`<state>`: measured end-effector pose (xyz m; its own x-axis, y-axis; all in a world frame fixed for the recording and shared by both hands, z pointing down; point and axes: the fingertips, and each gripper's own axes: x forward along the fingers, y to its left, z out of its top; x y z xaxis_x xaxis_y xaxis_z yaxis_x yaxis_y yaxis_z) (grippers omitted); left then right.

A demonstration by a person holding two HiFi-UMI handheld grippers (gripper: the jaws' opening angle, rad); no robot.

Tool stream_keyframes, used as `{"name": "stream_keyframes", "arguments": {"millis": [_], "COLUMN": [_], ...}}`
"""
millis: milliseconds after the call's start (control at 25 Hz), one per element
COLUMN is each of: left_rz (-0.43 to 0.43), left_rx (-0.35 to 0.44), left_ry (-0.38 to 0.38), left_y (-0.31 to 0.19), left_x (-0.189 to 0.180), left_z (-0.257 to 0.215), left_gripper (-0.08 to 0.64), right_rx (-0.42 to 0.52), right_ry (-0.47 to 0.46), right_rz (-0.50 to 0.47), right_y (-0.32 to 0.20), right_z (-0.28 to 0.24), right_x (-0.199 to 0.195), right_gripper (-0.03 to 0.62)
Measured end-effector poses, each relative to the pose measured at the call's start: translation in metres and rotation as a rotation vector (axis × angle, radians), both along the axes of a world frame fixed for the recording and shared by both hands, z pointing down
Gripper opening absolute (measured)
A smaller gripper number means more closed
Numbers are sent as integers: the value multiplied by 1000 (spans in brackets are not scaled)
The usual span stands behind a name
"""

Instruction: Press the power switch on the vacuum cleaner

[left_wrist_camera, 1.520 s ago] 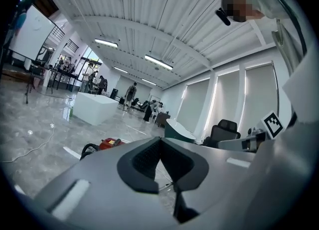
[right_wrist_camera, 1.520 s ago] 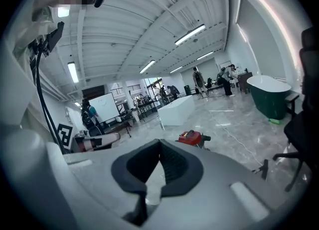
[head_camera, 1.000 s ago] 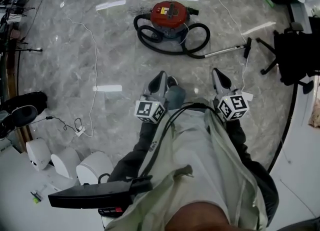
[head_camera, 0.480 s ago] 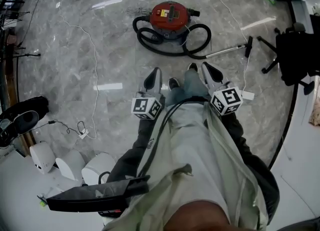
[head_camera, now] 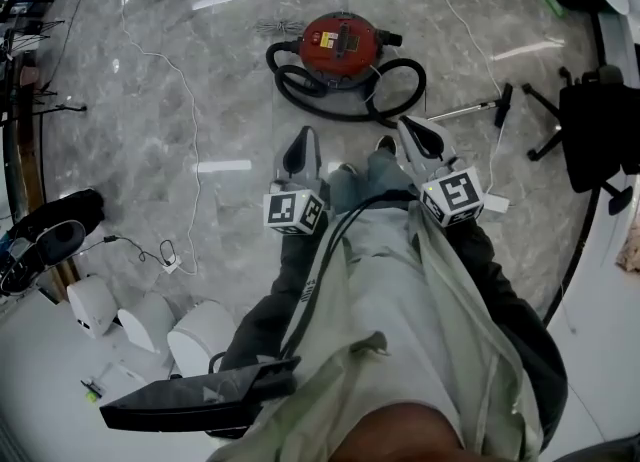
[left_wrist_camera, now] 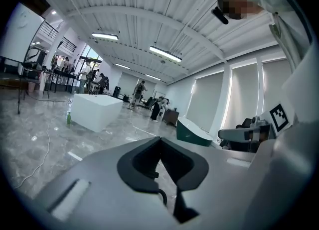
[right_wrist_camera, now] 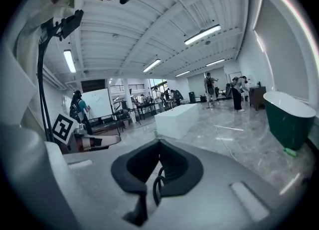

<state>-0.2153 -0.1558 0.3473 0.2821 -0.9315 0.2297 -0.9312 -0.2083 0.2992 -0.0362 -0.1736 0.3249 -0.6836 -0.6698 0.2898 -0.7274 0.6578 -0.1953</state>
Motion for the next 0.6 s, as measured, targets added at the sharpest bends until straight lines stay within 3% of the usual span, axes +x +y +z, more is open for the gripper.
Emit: {"name": "stream_keyframes", "arguments": {"millis": [120, 280, 400, 600], "left_rz": [-4, 43, 40, 70], "left_rx": [-23, -70, -118, -183], "left_ry": [3, -5, 0, -10], "left_y": [-19, -35, -54, -97], "left_x": [8, 13, 2, -20], "left_z": [11, 35, 69, 157], "left_gripper": [6, 6, 6, 6], "right_rx": [35, 11, -37, -112], "right_ry": [35, 95, 151, 183], "right_rz": [-23, -23, -12, 105], "right_y": [-18, -36, -58, -103], "right_z": [6, 24, 64, 156], "right_x": [2, -1, -6, -10], "right_gripper": [2, 2, 2, 2]}}
